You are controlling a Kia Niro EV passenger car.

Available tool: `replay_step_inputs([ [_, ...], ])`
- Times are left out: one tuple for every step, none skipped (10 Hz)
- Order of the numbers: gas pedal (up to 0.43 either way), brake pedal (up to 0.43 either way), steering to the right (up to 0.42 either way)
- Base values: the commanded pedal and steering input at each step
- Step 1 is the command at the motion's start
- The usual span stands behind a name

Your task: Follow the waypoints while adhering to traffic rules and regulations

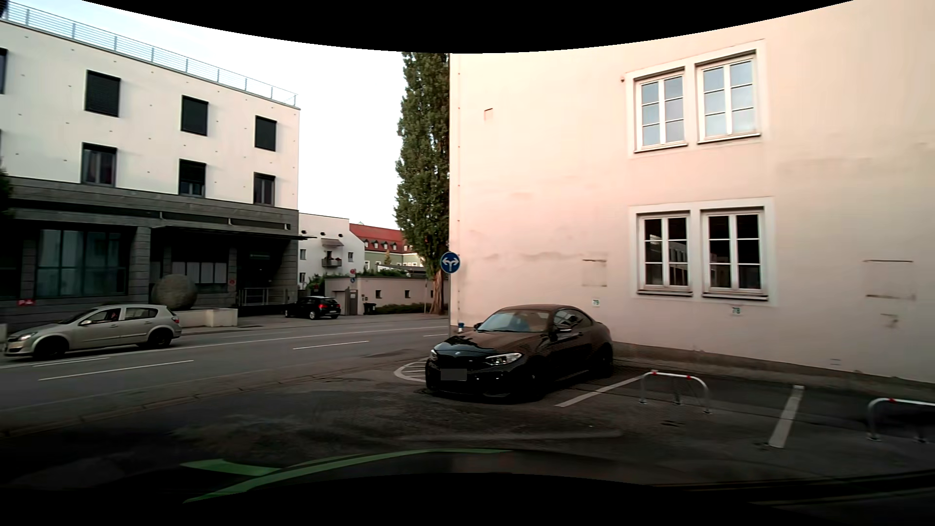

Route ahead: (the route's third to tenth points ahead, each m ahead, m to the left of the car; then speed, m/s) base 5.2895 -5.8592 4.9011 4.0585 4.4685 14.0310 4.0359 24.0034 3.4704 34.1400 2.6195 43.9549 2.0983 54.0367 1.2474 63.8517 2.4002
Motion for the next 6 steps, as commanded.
replay_step_inputs([
  [0.000,0.110,-0.733],
  [0.000,0.122,-0.700],
  [0.000,0.128,-0.664],
  [0.000,0.140,-0.644],
  [0.000,0.159,-0.618],
  [0.000,0.134,-0.589],
])
